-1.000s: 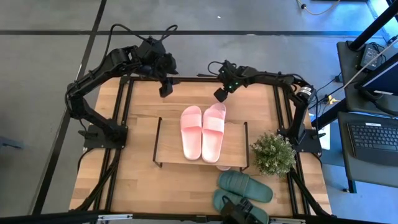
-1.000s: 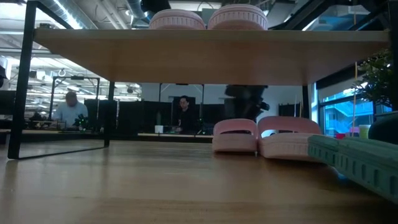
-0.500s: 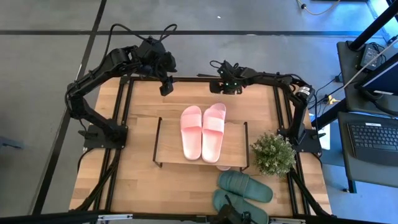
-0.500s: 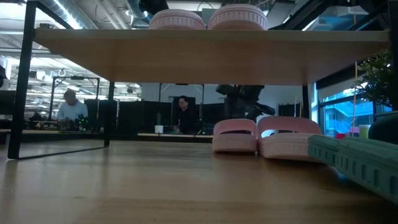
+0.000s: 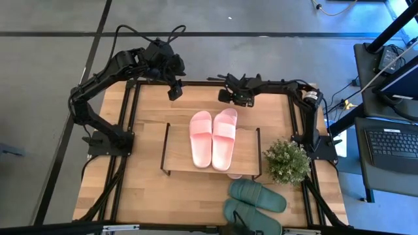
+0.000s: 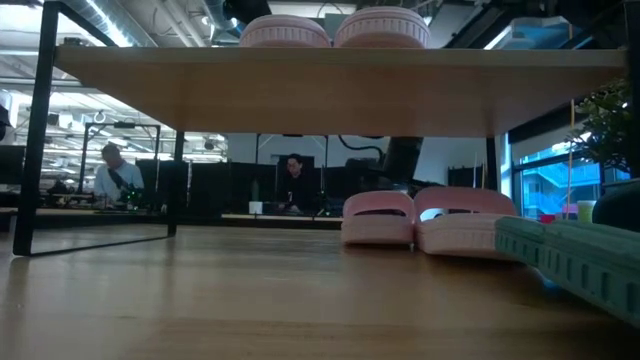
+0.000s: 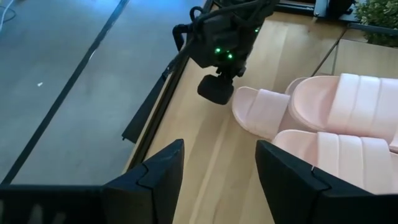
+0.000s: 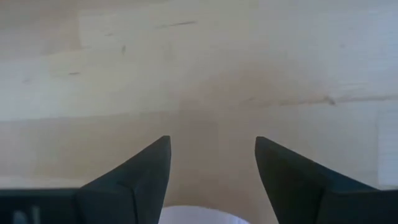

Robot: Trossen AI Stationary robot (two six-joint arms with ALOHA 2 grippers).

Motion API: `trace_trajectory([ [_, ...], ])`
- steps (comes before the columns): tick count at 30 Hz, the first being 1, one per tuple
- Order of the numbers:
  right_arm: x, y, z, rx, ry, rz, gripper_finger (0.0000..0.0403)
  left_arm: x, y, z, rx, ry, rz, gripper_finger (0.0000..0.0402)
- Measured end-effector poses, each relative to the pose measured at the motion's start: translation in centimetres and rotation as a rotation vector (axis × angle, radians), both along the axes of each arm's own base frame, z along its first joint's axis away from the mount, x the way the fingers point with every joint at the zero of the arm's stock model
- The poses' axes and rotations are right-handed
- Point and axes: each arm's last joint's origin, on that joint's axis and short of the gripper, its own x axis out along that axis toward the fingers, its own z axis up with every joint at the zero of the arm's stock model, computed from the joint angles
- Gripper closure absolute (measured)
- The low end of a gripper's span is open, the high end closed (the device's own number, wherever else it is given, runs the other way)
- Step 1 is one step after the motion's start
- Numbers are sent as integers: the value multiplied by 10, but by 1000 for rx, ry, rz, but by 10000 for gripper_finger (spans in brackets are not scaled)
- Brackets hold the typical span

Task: Pick and place slides into the shelf
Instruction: Put the pink slipper under the shelf

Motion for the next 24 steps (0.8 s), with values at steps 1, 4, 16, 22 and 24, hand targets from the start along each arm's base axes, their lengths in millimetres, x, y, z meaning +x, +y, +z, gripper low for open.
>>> trace_trajectory([
  [1, 1, 2, 0, -2, -1, 4, 169, 0, 0, 0, 0, 0, 0, 211],
  [4, 5, 8, 0, 0, -1, 18, 169, 0, 0, 0, -1, 0, 0, 211],
  [16, 21, 39, 0, -33, 12, 21, 169, 0, 0, 0, -1, -1, 0, 211],
  [22, 27, 51, 0, -24, 7, 31, 169, 0, 0, 0, -1, 0, 0, 211],
  [24, 28, 54, 0, -23, 7, 41, 169, 0, 0, 0, 0, 0, -2, 211],
])
